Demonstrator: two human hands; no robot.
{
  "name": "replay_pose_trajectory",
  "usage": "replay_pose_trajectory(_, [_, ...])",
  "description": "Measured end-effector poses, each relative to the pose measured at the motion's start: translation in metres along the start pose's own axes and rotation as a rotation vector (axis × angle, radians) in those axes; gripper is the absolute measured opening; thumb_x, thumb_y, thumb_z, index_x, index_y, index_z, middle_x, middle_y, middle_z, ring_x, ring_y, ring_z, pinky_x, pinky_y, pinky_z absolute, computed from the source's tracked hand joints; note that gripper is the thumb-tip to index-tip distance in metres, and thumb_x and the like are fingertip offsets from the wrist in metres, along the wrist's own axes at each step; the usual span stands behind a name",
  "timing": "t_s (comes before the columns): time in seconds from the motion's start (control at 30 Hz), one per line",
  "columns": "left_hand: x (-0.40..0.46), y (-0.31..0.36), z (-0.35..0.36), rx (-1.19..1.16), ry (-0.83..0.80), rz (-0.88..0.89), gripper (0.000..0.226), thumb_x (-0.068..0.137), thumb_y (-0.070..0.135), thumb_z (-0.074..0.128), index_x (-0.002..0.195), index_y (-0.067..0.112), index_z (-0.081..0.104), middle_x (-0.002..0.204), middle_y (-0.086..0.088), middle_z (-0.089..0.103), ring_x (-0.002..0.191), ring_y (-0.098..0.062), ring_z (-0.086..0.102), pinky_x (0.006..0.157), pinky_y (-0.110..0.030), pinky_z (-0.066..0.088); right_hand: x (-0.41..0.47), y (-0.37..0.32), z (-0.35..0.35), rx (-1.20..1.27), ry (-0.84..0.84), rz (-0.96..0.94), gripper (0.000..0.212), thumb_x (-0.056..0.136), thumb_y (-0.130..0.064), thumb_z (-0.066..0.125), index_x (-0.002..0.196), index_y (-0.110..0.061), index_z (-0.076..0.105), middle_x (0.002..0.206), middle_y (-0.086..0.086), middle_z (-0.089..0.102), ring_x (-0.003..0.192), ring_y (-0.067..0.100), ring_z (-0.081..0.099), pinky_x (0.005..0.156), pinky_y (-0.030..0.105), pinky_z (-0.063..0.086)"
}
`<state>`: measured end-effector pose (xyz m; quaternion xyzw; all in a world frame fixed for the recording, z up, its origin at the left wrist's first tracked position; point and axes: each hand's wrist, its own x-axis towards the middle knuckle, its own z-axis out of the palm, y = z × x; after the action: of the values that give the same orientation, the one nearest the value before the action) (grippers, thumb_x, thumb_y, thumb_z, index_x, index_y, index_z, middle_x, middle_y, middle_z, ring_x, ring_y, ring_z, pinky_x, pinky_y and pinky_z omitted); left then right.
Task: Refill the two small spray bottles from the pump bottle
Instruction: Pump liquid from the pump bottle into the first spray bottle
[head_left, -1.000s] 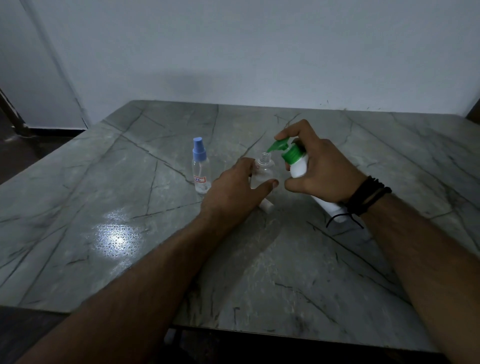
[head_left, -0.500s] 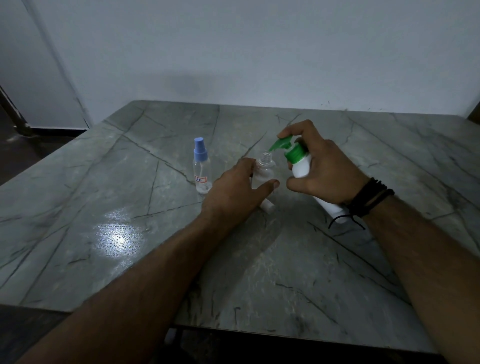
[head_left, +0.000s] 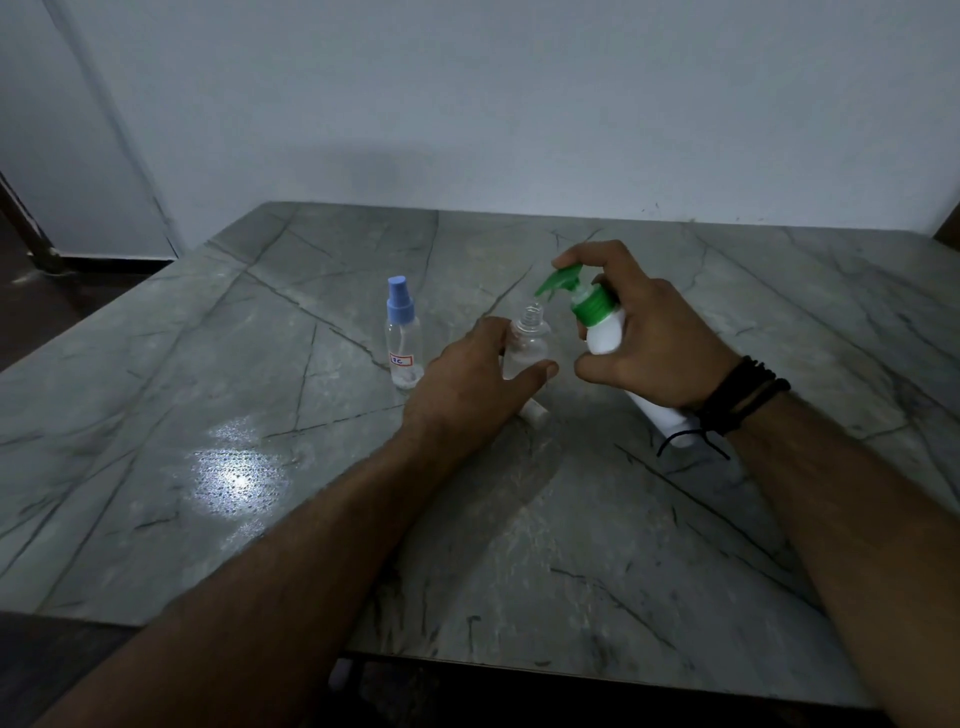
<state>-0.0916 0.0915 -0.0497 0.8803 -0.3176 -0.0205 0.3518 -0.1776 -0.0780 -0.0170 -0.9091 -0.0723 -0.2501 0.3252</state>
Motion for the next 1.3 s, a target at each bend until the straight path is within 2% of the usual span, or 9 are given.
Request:
replay_pose_trajectory(0.17, [0.0013,0.0000,0.0000,0.002,-0.005,0.001,0.057,0.086,0.054,0.063,0.132,0.024,0.047,0.132,0.004,0.058,0.106,-0.009,0.054,0.079,-0.024,0.038,0.0008,0.0006,0.0008,0.014,-0.001,0.017,0.069,0.066,-0.013,0.075,0.127,-0.024,0.045,0.084,-0.004,0.064,0.068,0.013,0.064,0.064,0.036,0.053])
replay_pose_trajectory(0.33, [0.0012,-0.0012,0.0006,-0.001,0.002,0.011,0.056,0.086,0.055,0.064,0.130,0.025,0.048,0.130,0.004,0.059,0.101,-0.006,0.051,0.078,-0.024,0.037,0.0004,0.0008,0.0001,-0.006,-0.003,0.002,0.075,0.067,-0.009,0.075,0.133,-0.026,0.043,0.081,0.002,0.063,0.067,0.019,0.063,0.063,0.039,0.052])
replay_pose_trajectory(0.5, [0.0016,-0.0013,0.0013,0.008,0.009,0.017,0.056,0.085,0.056,0.064,0.130,0.025,0.048,0.129,0.004,0.059,0.099,-0.006,0.050,0.079,-0.025,0.039,0.0012,0.0021,-0.0003,0.010,-0.004,0.013,0.072,0.068,-0.004,0.078,0.128,-0.025,0.044,0.083,0.001,0.064,0.068,0.015,0.063,0.065,0.036,0.053])
replay_pose_trajectory(0.67, [0.0020,-0.0008,0.0015,0.018,-0.003,0.004,0.059,0.086,0.055,0.063,0.133,0.024,0.047,0.132,0.003,0.058,0.109,-0.012,0.055,0.080,-0.024,0.039,0.0002,0.0017,0.0001,-0.005,-0.001,0.009,0.075,0.067,-0.010,0.075,0.132,-0.025,0.044,0.082,-0.004,0.062,0.068,0.016,0.062,0.063,0.036,0.052])
replay_pose_trajectory(0.83, [0.0009,-0.0013,0.0004,-0.008,0.002,0.010,0.057,0.086,0.054,0.064,0.132,0.024,0.048,0.132,0.003,0.058,0.108,-0.010,0.054,0.080,-0.024,0.038,0.0021,0.0001,0.0017,-0.014,-0.020,0.021,0.068,0.064,-0.019,0.073,0.126,-0.024,0.045,0.084,0.001,0.064,0.067,0.020,0.064,0.062,0.041,0.051])
replay_pose_trajectory(0.97, [0.0014,-0.0026,0.0004,-0.009,0.001,0.017,0.057,0.085,0.055,0.064,0.130,0.025,0.048,0.130,0.004,0.059,0.101,-0.006,0.051,0.080,-0.025,0.040,0.0006,-0.0002,0.0006,0.010,-0.002,0.018,0.072,0.065,-0.015,0.072,0.131,-0.024,0.044,0.082,-0.010,0.061,0.067,0.013,0.062,0.062,0.031,0.051])
replay_pose_trajectory(1.1, [0.0014,-0.0027,0.0012,0.001,0.001,0.011,0.057,0.085,0.055,0.064,0.130,0.024,0.048,0.130,0.003,0.059,0.107,-0.012,0.056,0.081,-0.025,0.041,0.0005,-0.0006,0.0009,0.005,-0.001,0.015,0.074,0.067,-0.004,0.077,0.130,-0.024,0.045,0.083,-0.003,0.063,0.068,0.020,0.063,0.064,0.039,0.052])
replay_pose_trajectory(1.2, [0.0012,-0.0020,0.0010,0.004,0.006,0.012,0.056,0.085,0.054,0.065,0.130,0.024,0.049,0.130,0.003,0.059,0.108,-0.012,0.056,0.081,-0.025,0.040,0.0018,0.0001,0.0024,-0.008,-0.023,0.022,0.067,0.067,-0.010,0.078,0.123,-0.024,0.044,0.085,0.005,0.065,0.069,0.021,0.064,0.063,0.043,0.051])
replay_pose_trajectory(1.3, [0.0012,-0.0021,0.0007,-0.002,0.003,0.019,0.057,0.085,0.055,0.064,0.130,0.024,0.048,0.130,0.004,0.059,0.099,-0.006,0.051,0.080,-0.024,0.039,0.0010,0.0008,0.0015,-0.008,-0.011,0.024,0.068,0.067,-0.010,0.077,0.126,-0.023,0.045,0.083,0.004,0.065,0.067,0.018,0.064,0.064,0.041,0.051])
